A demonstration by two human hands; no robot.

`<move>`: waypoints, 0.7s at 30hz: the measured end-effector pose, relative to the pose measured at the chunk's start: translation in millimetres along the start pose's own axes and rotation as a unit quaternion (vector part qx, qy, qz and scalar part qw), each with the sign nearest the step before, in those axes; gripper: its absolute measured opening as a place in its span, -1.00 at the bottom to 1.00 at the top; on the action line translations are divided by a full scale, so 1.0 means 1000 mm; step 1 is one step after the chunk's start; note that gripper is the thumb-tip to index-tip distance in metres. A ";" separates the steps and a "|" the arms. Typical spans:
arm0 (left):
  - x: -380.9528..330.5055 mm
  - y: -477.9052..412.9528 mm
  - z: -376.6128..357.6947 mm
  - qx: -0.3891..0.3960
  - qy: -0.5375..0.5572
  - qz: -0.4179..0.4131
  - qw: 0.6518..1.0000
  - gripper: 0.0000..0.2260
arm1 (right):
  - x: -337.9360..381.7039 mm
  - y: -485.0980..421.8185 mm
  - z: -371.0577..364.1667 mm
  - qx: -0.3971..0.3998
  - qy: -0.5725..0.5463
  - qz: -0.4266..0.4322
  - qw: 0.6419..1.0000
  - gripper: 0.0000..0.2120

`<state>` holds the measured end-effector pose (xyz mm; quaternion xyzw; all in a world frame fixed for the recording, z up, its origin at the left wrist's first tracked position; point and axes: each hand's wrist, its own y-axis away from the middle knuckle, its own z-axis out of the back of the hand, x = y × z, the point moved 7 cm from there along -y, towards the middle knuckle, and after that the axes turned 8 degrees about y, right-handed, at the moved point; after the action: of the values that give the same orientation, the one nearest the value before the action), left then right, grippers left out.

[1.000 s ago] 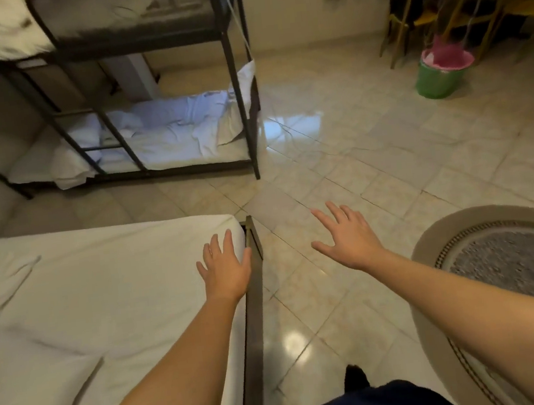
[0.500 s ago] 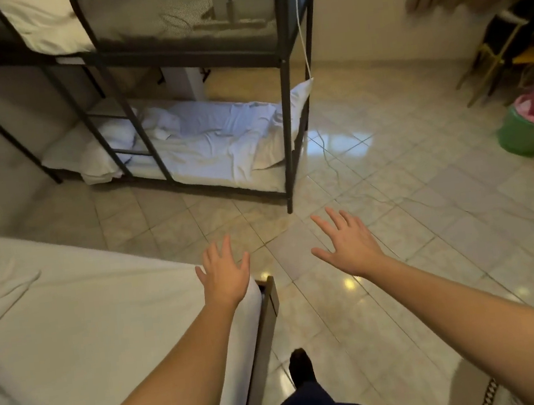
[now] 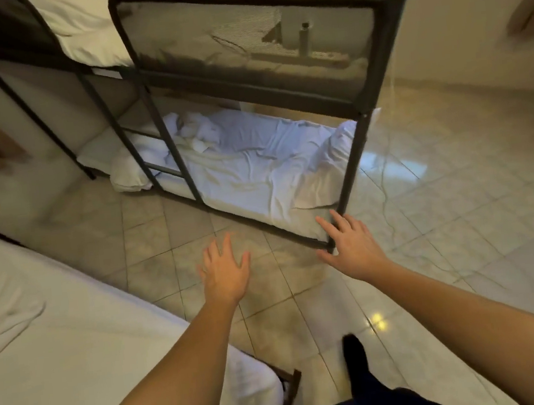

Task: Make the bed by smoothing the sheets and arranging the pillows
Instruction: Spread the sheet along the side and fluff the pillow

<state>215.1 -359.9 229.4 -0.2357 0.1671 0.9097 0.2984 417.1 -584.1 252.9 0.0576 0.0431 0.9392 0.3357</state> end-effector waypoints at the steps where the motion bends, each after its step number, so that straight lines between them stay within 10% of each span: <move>1: 0.002 -0.021 -0.001 -0.004 0.003 0.010 1.000 -0.38 | 0.000 -0.028 -0.002 0.006 0.003 0.014 1.000 -0.25; 21: 0.095 -0.293 0.106 -0.125 0.056 0.266 0.954 -0.38 | 0.180 -0.481 0.020 0.107 0.056 0.307 0.944 -0.24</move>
<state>294.3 -44.0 219.6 -0.2686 0.1252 0.9551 0.0036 582.6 -98.5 229.5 0.0508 0.1421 0.9884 0.0198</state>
